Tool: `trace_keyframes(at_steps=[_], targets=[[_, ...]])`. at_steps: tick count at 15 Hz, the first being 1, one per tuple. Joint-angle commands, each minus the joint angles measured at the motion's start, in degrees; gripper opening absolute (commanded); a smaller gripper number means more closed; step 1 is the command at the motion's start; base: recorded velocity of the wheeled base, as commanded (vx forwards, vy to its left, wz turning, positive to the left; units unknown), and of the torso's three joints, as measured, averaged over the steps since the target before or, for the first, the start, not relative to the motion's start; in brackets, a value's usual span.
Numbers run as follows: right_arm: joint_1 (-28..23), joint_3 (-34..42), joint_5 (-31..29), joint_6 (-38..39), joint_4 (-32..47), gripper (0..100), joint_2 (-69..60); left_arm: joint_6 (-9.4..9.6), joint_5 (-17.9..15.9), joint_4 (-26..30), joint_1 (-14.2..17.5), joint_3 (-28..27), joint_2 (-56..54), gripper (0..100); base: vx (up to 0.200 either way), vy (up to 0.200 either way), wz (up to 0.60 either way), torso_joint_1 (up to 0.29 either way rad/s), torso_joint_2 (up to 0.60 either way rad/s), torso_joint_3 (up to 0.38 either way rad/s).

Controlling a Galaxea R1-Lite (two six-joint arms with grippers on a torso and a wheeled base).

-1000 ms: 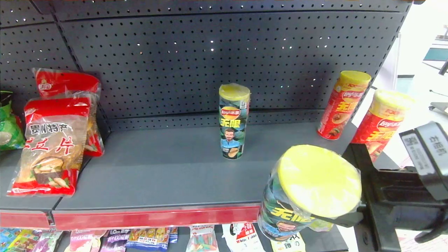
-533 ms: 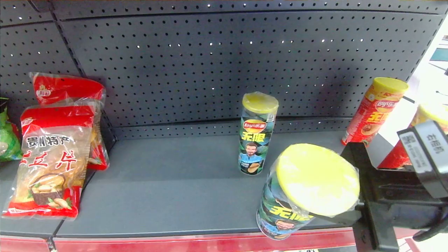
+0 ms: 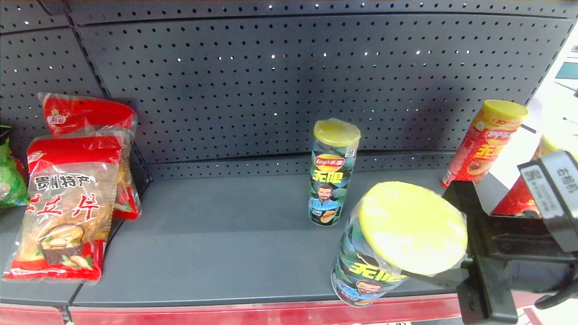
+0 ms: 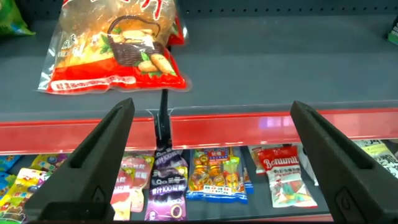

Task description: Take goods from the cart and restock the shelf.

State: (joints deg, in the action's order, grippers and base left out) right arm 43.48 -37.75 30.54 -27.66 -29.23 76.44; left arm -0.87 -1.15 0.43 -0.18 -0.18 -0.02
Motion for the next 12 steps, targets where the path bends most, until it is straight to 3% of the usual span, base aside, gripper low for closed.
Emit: trace_keyframes(at_steps=[1, 7, 12], targets=[[0.02, 0.05, 0.05, -0.03, -0.03, 0, -0.23, -0.01, 0.0, 0.01, 0.01, 0.01, 0.02, 100, 0.0, 0.0, 0.0, 0.0, 0.0, 0.0], [0.02, -0.04, 0.14, -0.03, -0.03, 0, 0.03, 0.34, -0.08, -0.08, 0.01, 0.01, 0.02, 100, 0.0, 0.0, 0.0, 0.0, 0.0, 0.0], [0.02, 0.31, 0.22, -0.03, -0.12, 0, -0.15, 0.78, 0.0, -0.08, 0.01, 0.01, 0.02, 100, 0.0, -0.2, 0.0, 0.0, 0.0, 0.004]])
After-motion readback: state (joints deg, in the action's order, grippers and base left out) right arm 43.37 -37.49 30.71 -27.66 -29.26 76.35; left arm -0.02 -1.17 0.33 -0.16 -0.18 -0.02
